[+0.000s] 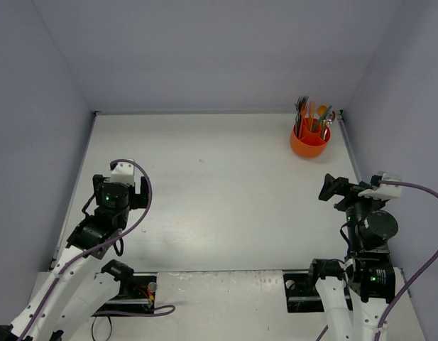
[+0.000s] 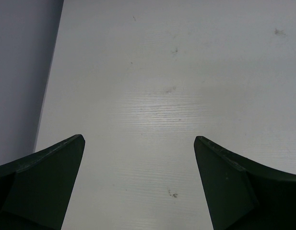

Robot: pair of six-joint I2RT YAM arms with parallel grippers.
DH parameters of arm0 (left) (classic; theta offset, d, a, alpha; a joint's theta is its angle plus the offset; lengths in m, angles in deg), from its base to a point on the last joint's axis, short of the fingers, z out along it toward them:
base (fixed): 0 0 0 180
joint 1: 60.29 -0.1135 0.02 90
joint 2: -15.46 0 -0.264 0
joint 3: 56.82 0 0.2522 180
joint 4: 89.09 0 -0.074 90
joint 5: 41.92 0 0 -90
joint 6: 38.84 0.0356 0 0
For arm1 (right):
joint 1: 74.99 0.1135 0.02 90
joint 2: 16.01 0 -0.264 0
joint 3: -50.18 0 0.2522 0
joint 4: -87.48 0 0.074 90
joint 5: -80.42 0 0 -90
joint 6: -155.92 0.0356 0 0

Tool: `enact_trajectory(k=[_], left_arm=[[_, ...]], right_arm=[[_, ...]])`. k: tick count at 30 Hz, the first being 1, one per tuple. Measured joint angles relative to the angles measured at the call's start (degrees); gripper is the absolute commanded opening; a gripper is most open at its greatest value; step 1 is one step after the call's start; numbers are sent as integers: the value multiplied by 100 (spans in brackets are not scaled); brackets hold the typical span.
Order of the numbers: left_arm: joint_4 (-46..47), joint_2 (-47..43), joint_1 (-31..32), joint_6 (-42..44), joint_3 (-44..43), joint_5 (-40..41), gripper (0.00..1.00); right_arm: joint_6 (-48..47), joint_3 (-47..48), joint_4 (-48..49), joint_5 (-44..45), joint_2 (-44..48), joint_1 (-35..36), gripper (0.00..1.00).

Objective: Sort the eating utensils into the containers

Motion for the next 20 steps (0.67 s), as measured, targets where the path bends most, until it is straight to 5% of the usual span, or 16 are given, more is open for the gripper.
enact_trajectory(k=[20], left_arm=[[60, 316, 0, 91, 4, 0, 97]], right_arm=[[104, -137, -160, 334, -42, 629, 100]])
